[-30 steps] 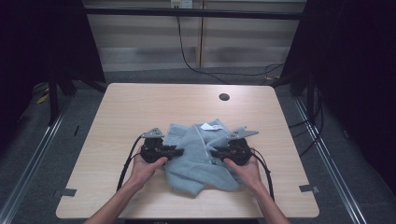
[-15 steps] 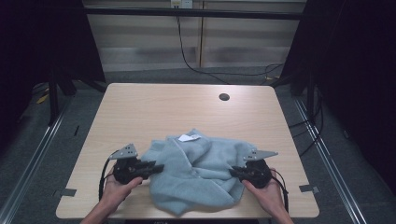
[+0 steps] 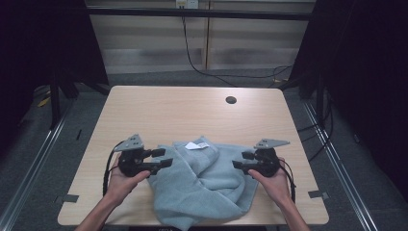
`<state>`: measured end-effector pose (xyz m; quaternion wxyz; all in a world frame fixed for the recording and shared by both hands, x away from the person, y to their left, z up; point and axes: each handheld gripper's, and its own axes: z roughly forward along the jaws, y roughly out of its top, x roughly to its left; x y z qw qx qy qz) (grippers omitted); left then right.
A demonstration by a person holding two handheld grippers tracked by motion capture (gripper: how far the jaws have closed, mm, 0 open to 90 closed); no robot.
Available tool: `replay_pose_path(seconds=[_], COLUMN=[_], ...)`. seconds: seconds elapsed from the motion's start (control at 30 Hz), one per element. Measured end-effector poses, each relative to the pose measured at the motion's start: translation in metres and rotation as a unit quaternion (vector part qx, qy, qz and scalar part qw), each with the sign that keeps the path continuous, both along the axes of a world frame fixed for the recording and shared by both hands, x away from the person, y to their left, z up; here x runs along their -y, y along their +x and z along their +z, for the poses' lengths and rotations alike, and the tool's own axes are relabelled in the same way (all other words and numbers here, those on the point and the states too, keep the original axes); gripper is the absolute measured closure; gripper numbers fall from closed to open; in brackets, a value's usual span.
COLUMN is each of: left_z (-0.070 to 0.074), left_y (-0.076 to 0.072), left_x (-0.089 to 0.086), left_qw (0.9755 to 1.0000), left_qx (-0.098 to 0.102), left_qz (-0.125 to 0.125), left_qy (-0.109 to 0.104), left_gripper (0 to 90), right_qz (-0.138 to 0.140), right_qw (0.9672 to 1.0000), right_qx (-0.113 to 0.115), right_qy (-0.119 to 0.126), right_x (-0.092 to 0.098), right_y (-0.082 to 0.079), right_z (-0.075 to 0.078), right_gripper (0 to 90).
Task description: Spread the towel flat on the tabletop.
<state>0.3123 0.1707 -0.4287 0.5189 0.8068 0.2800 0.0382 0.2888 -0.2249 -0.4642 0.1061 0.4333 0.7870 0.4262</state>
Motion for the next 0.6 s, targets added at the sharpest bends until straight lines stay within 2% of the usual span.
replay_pose_path(seconds=[0.07,0.13,0.17,0.3,0.33,0.43,0.47,0.53,0.6], left_z=[-0.002,-0.009,-0.013,-0.036,-0.043,-0.059,-0.064,-0.07,-0.069], left_y=[0.012,0.022,0.027,0.039,0.039,0.034,0.032,0.025,0.021], left_x=[0.019,0.038,0.046,0.074,0.078,0.088,0.091,0.097,0.1], left_qw=[0.9997,0.9994,0.9989,0.9962,0.9952,0.9914,0.9909,0.9898,0.9864], left_qx=[-0.009,-0.015,-0.026,-0.052,-0.057,-0.064,-0.064,-0.034,-0.005], left_qz=[-0.016,-0.013,-0.016,-0.032,-0.033,-0.051,-0.052,-0.045,-0.044], left_qy=[0.015,0.029,0.037,0.063,0.072,0.102,0.107,0.131,0.158], left_gripper=[45.1,42.4,39.7,32.7,32.4,29.9,29.1,28.9,30.0], right_qz=[0.001,0.001,0.001,0.004,0.006,0.007,0.008,0.007,0.006], right_qw=[1.0,0.9997,0.9996,0.9988,0.9985,0.9977,0.9965,0.9943,0.9942], right_qx=[-0.008,-0.017,-0.019,-0.038,-0.038,-0.012,-0.007,0.001,0.002], right_qy=[-0.003,-0.018,-0.022,-0.032,-0.039,-0.067,-0.082,-0.107,-0.107], right_x=[-0.005,-0.01,-0.012,-0.017,-0.018,-0.025,-0.028,-0.035,-0.036], right_y=[0.014,0.025,0.029,0.033,0.032,0.025,0.023,0.02,0.019], right_z=[-0.008,-0.017,-0.021,-0.035,-0.038,-0.041,-0.041,-0.041,-0.041], right_gripper=[38.1,33.5,33.0,24.9,24.2,22.0,21.5,21.6,22.6])
